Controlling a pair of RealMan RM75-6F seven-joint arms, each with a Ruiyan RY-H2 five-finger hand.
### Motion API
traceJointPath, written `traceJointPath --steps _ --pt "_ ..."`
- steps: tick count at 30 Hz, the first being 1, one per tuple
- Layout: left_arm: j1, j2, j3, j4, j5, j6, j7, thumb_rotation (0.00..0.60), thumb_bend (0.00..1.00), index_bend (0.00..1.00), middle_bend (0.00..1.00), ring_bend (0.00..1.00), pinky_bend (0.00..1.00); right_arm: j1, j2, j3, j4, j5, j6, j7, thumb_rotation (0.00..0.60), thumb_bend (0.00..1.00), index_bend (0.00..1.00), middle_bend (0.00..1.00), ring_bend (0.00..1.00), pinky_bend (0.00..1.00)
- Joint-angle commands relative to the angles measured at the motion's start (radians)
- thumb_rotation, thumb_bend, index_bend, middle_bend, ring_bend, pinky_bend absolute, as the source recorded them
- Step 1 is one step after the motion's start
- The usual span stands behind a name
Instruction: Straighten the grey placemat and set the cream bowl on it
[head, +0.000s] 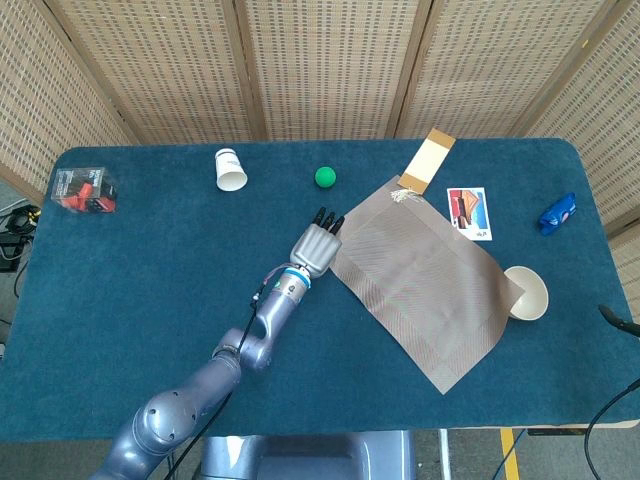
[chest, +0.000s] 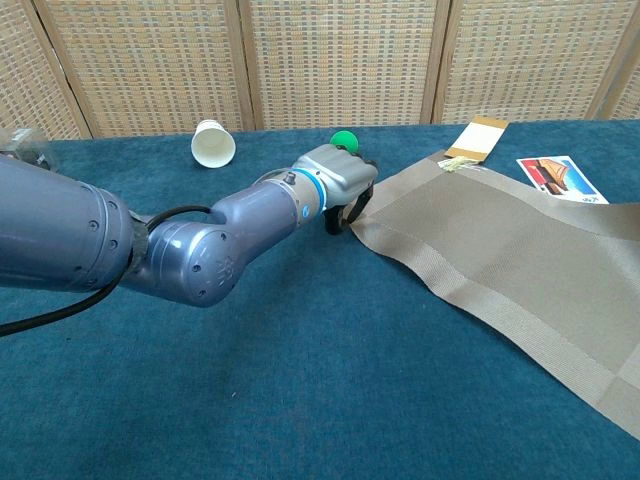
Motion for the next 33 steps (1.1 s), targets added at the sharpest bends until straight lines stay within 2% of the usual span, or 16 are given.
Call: traceJointPath --steps 1,7,11,20,33 --pt "0.014 0.0 0.009 0.001 0.022 0.019 -0.025 0.6 0.48 0.8 0.0 0.0 0.0 -0.001 0.0 -0.001 -0.002 -0.002 0.003 -0.003 0.6 0.2 0.09 0.0 0.0 0.0" --pt "0.049 0.006 0.032 -0.006 0.08 0.07 -0.072 0.6 0.48 0.81 0.0 0.0 0.0 -0.002 0.001 0.0 -0.008 -0.004 0.009 -0.007 0.6 0.2 0.09 0.0 0.0 0.0" --pt "0.094 0.043 0.061 -0.057 0.133 0.138 -0.108 0.6 0.48 0.81 0.0 0.0 0.0 -0.003 0.002 -0.002 -0.014 -0.012 0.017 -0.012 0.6 0.2 0.09 0.0 0.0 0.0" --pt "0.188 0.173 0.077 -0.247 0.197 0.264 -0.104 0.6 0.48 0.82 0.0 0.0 0.0 -0.004 0.001 -0.012 -0.033 -0.032 0.036 -0.034 0.6 0.2 0.09 0.0 0.0 0.0" --pt "0.321 0.335 0.11 -0.514 0.234 0.341 -0.054 0.6 0.49 0.82 0.0 0.0 0.0 -0.004 0.0 -0.013 -0.039 -0.031 0.042 -0.052 0.6 0.2 0.09 0.0 0.0 0.0"
